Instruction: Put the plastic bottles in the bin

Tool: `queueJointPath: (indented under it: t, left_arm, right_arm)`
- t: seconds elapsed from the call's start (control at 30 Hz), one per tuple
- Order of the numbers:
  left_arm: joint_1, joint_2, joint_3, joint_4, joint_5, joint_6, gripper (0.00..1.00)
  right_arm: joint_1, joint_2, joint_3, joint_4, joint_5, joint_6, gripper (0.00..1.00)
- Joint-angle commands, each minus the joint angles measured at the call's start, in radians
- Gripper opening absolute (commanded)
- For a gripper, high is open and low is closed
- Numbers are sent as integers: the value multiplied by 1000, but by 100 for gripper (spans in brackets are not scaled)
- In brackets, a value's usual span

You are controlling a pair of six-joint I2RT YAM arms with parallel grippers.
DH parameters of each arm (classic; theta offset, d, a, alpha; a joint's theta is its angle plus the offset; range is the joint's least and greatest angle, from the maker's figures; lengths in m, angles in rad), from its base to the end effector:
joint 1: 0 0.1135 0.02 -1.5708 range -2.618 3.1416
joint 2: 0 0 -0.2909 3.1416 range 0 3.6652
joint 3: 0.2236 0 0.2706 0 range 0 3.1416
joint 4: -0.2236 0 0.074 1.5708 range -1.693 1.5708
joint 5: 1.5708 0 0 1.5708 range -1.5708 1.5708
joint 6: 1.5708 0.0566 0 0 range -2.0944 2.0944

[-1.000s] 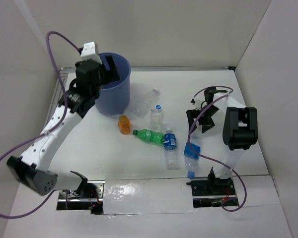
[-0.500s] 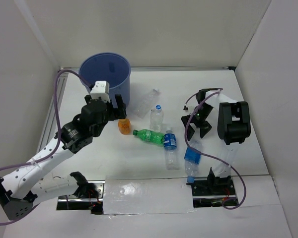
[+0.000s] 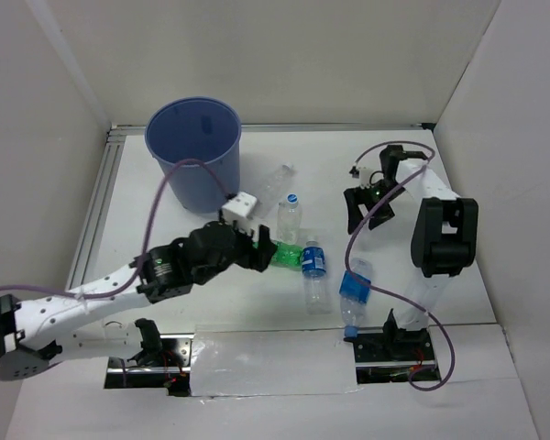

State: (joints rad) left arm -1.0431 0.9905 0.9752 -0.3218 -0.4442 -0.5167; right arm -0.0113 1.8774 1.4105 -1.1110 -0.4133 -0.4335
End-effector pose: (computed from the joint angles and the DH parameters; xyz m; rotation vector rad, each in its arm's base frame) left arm 0.1435 -0.1980 0.3714 0.2007 1.9152 -0.6430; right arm 0.3698 0.0186 0.1998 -0.6254 2.9294 0.6148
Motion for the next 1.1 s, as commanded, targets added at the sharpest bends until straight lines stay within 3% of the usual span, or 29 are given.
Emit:
queueJointPath:
  t: [0.0, 0.03, 0.1, 0.13, 0.17, 0.23, 0.27, 0.3, 0.37, 0.4, 0.6, 0.73, 1.07]
  left_arm:
    - [-99, 127, 19, 171, 171, 30, 77]
    - [-109, 172, 34, 215, 199, 30, 66]
    - [-120, 311, 89, 266, 238, 30, 55]
    - [-120, 357, 109, 321, 278, 20, 50]
    - [-120, 402, 131, 342, 300, 20, 48]
    - [-120, 539, 219, 354, 335, 10, 54]
    - [-120, 587, 259, 340, 347, 0, 61]
    - [-120, 635, 343, 327, 367, 0, 74]
    - [-120, 759, 416, 296, 401, -20, 82]
    - [-120, 795, 475, 296, 413, -29, 87]
    - [-120, 1017, 649, 198, 433, -86, 90]
    - [-120, 1076, 704, 145, 421, -98, 97]
    - [-120, 1152, 743, 52, 404, -128, 97]
  right_arm:
    - [-48, -125, 30, 153, -103, 2, 87]
    - [-64, -170, 19, 181, -154, 18, 80]
    - [-94, -236, -16, 255, -189, 38, 62]
    - [-95, -254, -25, 275, -203, 47, 41]
    - [-108, -271, -34, 290, -215, 68, 38]
    - [-127, -313, -45, 312, -229, 79, 41]
    - [-127, -326, -54, 321, -229, 96, 52]
    - [-150, -340, -64, 330, -229, 111, 57]
    - [-183, -383, -76, 352, -243, 140, 71]
    - [-194, -414, -90, 362, -243, 153, 73]
    - [-248, -472, -99, 373, -262, 162, 75]
    - [-294, -495, -110, 362, -281, 153, 77]
    - [-384, -494, -137, 352, -369, 133, 77]
